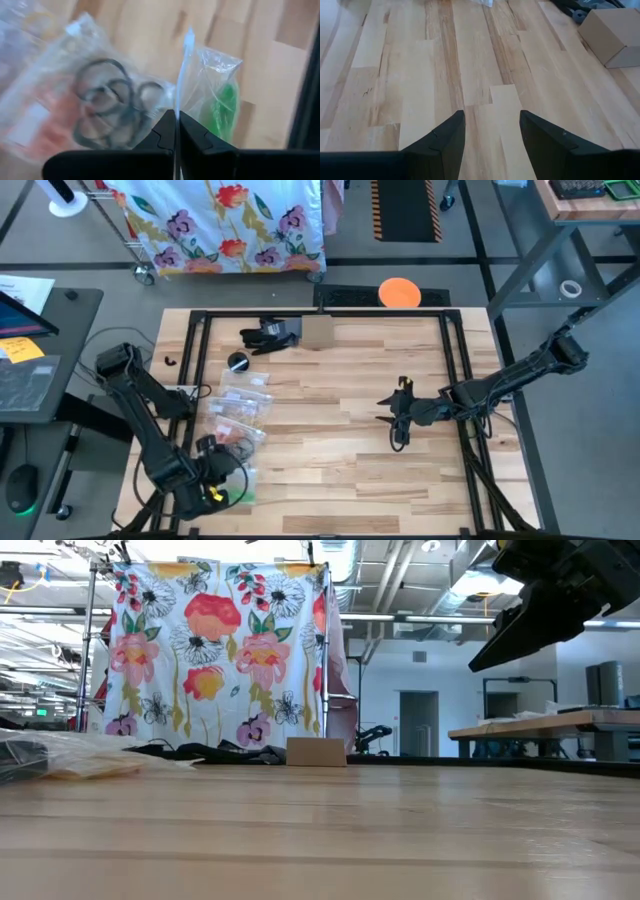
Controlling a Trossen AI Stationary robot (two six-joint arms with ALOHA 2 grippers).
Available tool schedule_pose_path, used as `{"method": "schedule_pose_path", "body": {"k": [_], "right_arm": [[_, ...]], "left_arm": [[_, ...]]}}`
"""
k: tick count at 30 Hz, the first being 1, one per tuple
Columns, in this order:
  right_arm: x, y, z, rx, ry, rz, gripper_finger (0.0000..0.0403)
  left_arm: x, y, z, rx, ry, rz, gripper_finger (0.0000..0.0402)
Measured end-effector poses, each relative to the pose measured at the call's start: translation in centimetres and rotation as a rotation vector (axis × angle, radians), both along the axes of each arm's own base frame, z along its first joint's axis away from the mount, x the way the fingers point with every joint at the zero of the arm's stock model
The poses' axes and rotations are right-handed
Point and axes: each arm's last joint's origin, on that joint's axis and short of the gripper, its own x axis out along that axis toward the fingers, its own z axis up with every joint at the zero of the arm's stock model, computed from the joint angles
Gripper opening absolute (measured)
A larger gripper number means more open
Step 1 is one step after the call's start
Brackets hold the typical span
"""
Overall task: Sort rubber bands
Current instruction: Close the transparent zip bag, then return to Home Position
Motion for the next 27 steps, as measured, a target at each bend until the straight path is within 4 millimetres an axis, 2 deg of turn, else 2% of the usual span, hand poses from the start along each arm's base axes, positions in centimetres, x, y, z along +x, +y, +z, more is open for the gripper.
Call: {"method": "schedule_pose_path", "body": {"k": [12,23,27], "right_arm": [[0.0,0.0,0.0,-0.003,0.001,0.002,0.0182],[0.0,0.0,0.0,-0.008,0.002,0.006,0.0182],[0.0,-0.2,0.0,-0.021,0.004,0.008,0.0182]], "left_arm": [[1.2,2.4,-0.3,0.196,0.048,0.024,0.0005],[1.6,2.8,-0.1,0.273,-0.006,0.011,0.0115],[2.0,3.1,1.2,0.31,-0.035,0.027,0.0135]]}}
